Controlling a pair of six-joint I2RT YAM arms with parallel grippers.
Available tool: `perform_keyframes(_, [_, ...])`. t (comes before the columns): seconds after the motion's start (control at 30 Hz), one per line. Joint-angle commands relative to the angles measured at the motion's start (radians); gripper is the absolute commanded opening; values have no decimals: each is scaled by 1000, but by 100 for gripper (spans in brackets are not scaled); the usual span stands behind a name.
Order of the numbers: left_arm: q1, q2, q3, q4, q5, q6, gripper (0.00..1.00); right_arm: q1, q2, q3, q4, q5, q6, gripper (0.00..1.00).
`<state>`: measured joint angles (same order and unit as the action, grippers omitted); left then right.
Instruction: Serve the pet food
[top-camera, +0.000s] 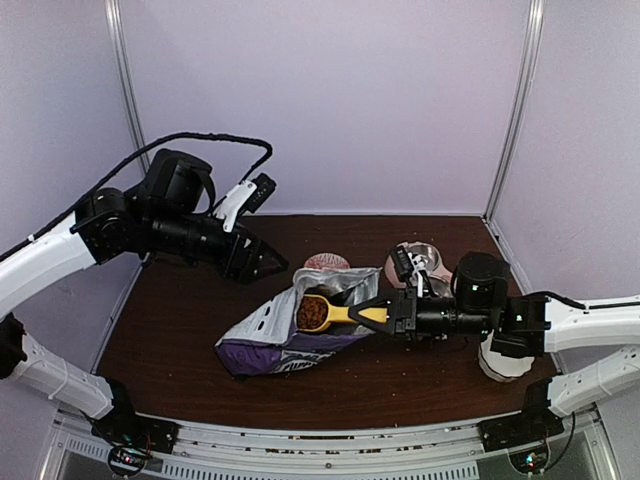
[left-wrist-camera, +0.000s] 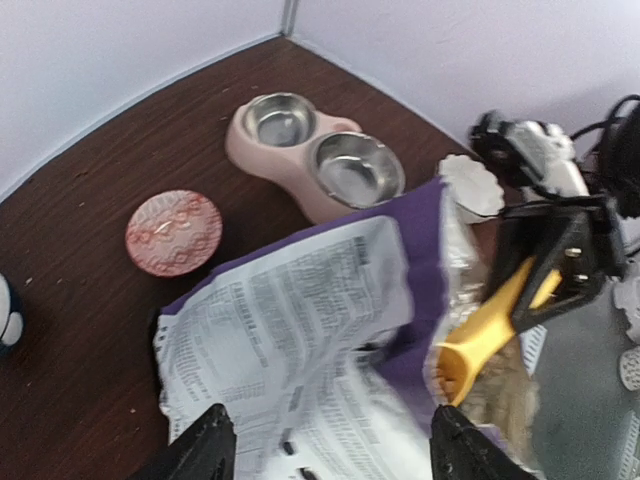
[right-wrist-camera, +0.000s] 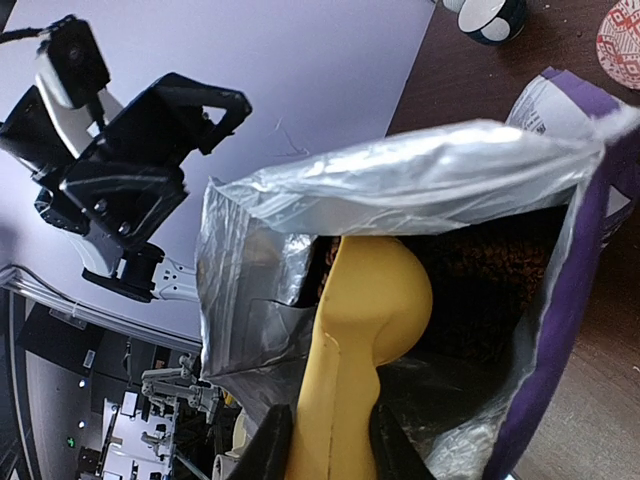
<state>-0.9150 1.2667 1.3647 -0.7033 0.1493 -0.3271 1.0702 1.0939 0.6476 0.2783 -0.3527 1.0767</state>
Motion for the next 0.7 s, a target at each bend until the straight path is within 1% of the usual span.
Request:
perform_keyframes(0.0, [-52, 13, 62, -5, 75, -48, 70, -9, -29, 3, 146, 42, 5, 13])
perform_keyframes(0.1, [-77, 30, 73, 2, 91, -43, 70, -9, -33, 2, 137, 47, 0, 13])
perform_keyframes(0.2, [-87, 77, 89, -36, 101, -20, 71, -10, -45, -6, 140, 57, 2, 13])
perform_keyframes(0.37, [-97, 140, 110, -106, 39, 14, 71, -11, -83, -21, 133, 72, 4, 13])
perform_keyframes(0.43, [-99, 147, 105, -107, 28, 22, 67, -14, -96, -32, 130, 76, 6, 13])
perform_keyframes(0.6, [-99, 143, 101, -103, -31, 31, 26, -22, -136, -66, 123, 89, 21, 13])
perform_keyframes(0.67, [-100, 130, 88, -87, -50, 30, 14, -27, -154, -82, 109, 98, 27, 13])
